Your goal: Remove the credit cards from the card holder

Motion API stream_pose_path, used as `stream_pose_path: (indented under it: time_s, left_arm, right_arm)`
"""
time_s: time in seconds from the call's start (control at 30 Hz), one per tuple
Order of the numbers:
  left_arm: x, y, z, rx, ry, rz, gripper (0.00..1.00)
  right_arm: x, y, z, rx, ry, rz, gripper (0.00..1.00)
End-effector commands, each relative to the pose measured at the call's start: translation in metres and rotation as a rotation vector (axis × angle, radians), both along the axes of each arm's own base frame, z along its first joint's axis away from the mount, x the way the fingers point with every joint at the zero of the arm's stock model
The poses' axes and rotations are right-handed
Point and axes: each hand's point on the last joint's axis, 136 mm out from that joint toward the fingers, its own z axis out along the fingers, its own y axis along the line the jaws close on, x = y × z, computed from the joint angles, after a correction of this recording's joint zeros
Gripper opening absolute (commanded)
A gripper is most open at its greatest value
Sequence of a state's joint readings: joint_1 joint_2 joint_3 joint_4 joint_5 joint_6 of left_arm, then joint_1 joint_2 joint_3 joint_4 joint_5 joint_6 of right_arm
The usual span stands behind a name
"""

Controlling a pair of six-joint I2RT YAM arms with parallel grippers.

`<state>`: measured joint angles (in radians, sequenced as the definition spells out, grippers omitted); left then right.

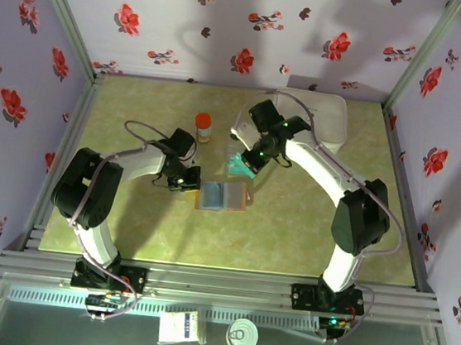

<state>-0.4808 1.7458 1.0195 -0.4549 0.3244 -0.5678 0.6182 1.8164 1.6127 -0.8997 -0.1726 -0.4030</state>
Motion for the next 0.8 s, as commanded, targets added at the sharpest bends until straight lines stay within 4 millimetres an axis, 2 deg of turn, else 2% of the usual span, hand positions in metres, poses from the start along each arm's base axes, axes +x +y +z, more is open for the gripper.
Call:
stream_pose_path:
  time_s: [0.0,0.1,0.2,0.33,0.47,0.77]
  left_arm:
    - [0.005,0.002,0.023,-0.027,-0.044,-0.001,0.08]
    - [0.004,0.006,0.029,-0.026,-0.054,0.004,0.08]
    - [0.001,0.01,0.03,-0.021,-0.054,0.011,0.08]
    - [-0.003,0.013,0.027,-0.017,-0.043,0.02,0.08]
    - [-0.005,0.014,0.026,-0.018,-0.038,0.026,0.08]
    - [-0.004,0.013,0.025,-0.021,-0.033,0.034,0.08]
  right_arm:
    - [0.005,-0.02,-0.013,-0.217,-0.069,0.304,0.0]
    - [0.014,-0.02,-0.02,-0.268,-0.063,0.421,0.0]
    - [0.027,-0.014,-0.021,-0.27,-0.043,0.47,0.0]
    - [0.034,-0.004,-0.024,-0.254,-0.003,0.523,0.0]
    - [0.043,0.004,-0.031,-0.242,0.006,0.549,0.0]
    - [0.057,0.009,-0.053,-0.221,0.038,0.55,0.0]
